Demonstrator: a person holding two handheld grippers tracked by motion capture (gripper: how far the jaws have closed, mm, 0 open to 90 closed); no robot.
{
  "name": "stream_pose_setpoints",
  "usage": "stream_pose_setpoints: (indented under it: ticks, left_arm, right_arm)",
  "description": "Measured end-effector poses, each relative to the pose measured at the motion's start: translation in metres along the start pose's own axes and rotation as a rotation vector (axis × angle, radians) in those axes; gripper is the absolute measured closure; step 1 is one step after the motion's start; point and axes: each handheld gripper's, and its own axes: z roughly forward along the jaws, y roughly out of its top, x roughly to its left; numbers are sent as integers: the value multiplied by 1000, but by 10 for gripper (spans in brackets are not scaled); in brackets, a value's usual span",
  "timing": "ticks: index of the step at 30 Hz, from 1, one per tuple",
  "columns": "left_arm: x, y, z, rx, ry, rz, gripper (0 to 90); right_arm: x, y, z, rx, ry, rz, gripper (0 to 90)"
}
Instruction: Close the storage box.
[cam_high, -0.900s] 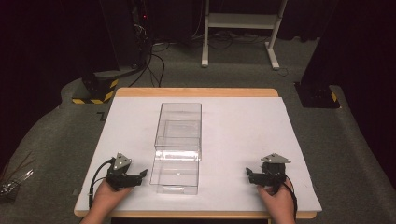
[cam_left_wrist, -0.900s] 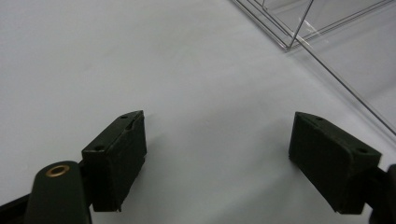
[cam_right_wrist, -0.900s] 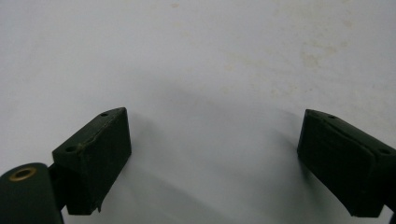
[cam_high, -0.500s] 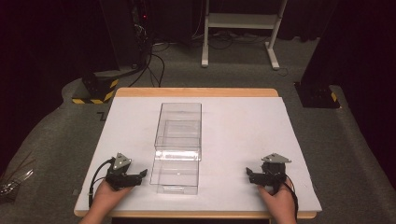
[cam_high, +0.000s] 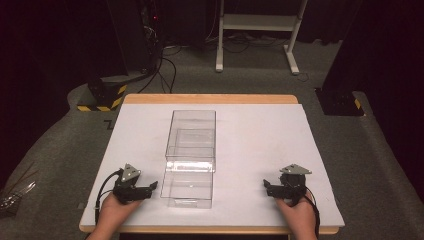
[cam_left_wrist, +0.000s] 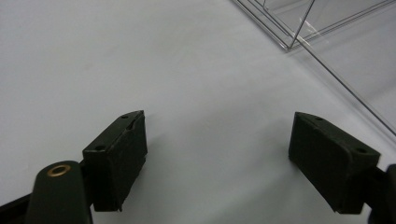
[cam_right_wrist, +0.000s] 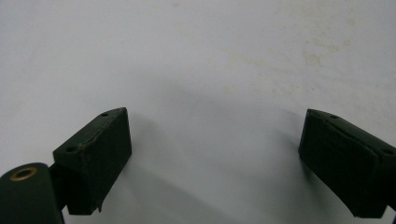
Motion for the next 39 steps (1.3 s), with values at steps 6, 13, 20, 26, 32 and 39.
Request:
stream_pose_setpoints:
  ticks: [6,13,20,26,32,39]
  left_arm:
    - [-1,0,-1,3,6,1,207]
    - [2,0,-2,5,-24,1,150]
    - [4,0,-6,-19,-47,-10,138]
    - [3,2,-10,-31,-51,-7,130]
    - [3,4,-13,-43,-53,-1,130]
    - [2,6,-18,-56,-57,-2,128]
  right_arm:
    - [0,0,0,-3,-1,-4,93]
    - [0,0,0,-4,-1,-4,93]
    - [0,0,0,-4,0,-2,93]
    - [0,0,0,-4,-1,-1,94]
    - [0,-1,0,-5,-1,-1,93]
    - [0,-1,0,-5,-2,-2,94]
